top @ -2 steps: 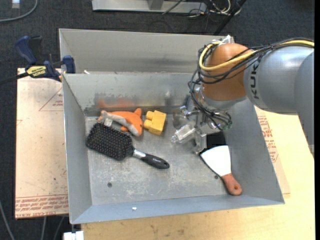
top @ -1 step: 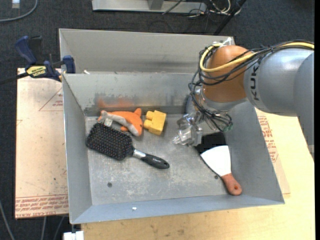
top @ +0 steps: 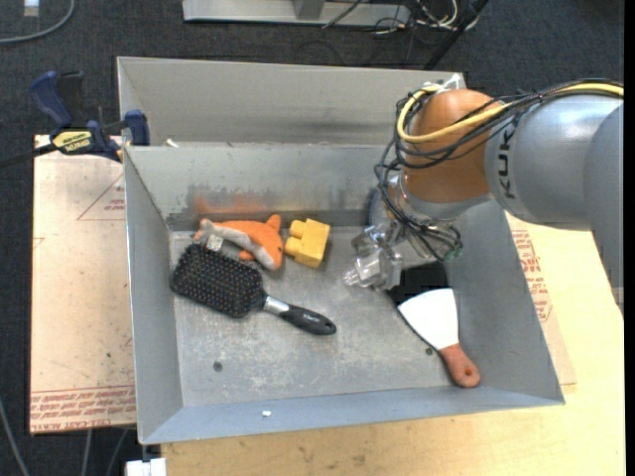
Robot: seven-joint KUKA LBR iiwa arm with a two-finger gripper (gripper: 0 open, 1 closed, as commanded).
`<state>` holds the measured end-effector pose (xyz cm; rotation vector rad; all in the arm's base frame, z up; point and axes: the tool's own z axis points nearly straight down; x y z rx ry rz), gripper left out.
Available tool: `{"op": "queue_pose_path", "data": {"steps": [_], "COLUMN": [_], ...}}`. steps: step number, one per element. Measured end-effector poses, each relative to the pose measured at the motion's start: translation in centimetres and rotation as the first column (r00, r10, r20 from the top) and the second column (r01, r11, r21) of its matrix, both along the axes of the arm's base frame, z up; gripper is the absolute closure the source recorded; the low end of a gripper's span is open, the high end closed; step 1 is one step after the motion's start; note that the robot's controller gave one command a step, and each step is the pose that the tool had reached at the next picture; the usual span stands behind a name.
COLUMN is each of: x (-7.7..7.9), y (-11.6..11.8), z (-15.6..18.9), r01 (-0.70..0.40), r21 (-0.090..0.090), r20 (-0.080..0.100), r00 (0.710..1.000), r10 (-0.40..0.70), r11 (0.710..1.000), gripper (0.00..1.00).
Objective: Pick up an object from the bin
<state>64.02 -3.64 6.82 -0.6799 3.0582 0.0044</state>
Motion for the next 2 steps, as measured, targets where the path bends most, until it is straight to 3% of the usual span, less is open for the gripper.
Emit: {"op": "queue_pose_path", "data": {"steps": [2], "x": [-0.3], "y": [0.1], "z": [2.5], "r01": [0.0], "r21": [0.001], "r20": [-0.008], "r00": [1.0], "r10": [0.0], "r11": [1.0], "gripper": [1.0]}}
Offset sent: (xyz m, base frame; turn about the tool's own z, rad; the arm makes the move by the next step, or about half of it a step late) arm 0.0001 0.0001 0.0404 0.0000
